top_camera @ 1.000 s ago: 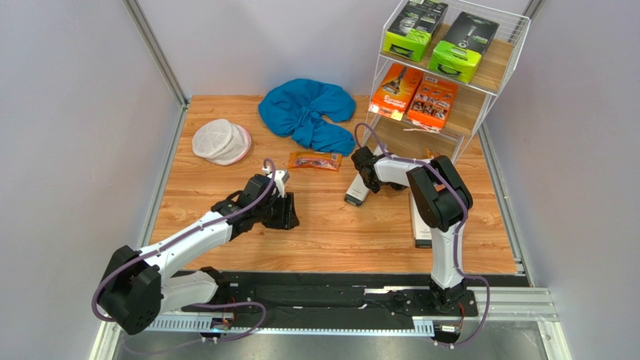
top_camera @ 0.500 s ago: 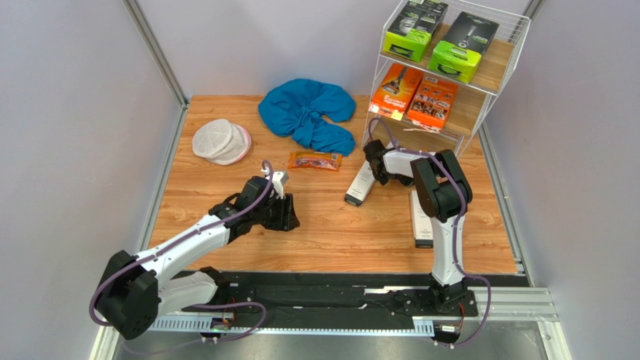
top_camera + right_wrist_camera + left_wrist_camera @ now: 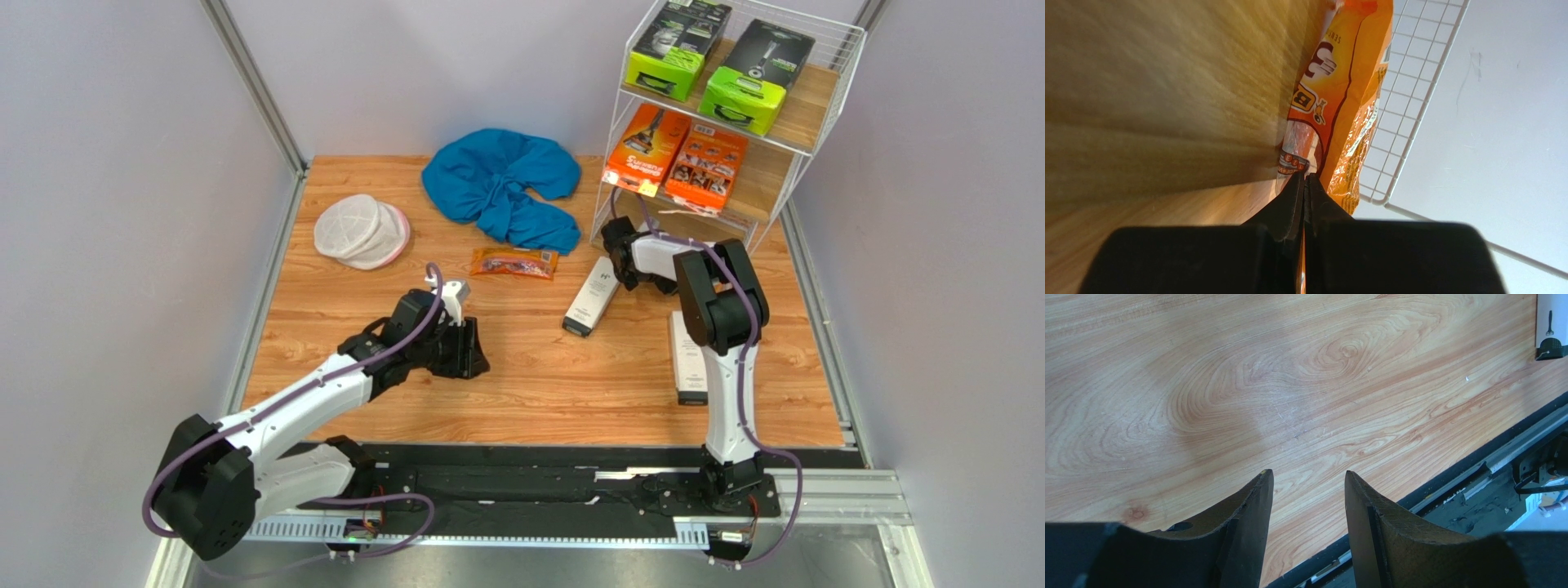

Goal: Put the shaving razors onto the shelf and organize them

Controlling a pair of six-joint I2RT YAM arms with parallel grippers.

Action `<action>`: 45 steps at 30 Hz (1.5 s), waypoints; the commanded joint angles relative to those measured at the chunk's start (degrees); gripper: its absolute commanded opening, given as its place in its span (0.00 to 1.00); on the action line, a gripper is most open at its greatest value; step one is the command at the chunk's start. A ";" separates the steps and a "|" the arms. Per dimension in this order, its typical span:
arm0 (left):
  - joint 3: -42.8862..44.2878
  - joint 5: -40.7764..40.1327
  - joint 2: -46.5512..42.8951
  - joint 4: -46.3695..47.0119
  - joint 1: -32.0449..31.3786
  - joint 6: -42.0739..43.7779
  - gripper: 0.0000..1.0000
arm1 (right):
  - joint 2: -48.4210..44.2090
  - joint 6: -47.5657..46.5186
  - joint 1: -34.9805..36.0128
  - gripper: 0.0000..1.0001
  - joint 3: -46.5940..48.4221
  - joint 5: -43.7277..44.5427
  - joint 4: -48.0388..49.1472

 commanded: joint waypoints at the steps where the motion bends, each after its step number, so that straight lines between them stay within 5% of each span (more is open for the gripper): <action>1: -0.01 1.16 -1.18 0.77 0.46 -0.59 0.55 | 1.75 -1.41 -0.60 0.00 4.37 0.34 1.08; 15: 1.22 1.52 -0.74 -0.54 0.38 -0.24 0.55 | 5.01 -1.76 -2.71 0.00 11.06 -1.76 -0.50; 45: 4.72 -1.03 2.50 -1.69 0.46 -1.38 0.56 | -11.15 18.71 13.72 0.00 -6.43 -22.41 -8.76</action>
